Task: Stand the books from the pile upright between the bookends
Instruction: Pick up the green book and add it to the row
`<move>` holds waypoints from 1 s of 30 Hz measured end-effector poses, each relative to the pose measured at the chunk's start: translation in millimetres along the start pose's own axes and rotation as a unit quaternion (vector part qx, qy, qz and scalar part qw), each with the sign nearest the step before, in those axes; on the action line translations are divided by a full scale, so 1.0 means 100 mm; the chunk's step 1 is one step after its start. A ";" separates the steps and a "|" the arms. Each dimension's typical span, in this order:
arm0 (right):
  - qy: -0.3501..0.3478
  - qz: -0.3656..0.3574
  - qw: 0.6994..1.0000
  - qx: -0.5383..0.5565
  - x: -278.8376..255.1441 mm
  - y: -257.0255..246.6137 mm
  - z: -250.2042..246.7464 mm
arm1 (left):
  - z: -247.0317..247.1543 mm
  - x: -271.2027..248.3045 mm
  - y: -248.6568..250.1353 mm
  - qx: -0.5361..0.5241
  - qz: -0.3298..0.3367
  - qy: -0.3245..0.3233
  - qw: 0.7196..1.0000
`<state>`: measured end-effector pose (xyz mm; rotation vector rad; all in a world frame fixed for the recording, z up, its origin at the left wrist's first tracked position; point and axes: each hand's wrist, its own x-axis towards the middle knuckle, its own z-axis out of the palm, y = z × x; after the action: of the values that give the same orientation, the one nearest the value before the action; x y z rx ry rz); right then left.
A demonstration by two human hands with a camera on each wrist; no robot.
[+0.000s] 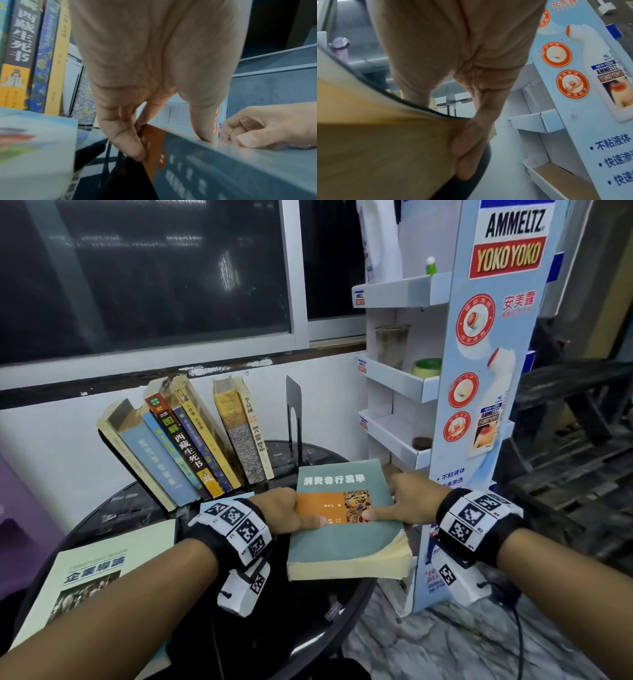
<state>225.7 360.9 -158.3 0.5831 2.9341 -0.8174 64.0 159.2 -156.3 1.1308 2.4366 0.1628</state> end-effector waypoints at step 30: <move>0.040 -0.032 0.940 0.337 -0.13 0.24 0.00 | 0.01 0.05 -0.12 -0.148 0.096 0.067 0.982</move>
<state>246.2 375.4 -167.8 0.5466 2.6949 -1.8661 53.8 155.2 -162.6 1.2477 2.3105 0.6579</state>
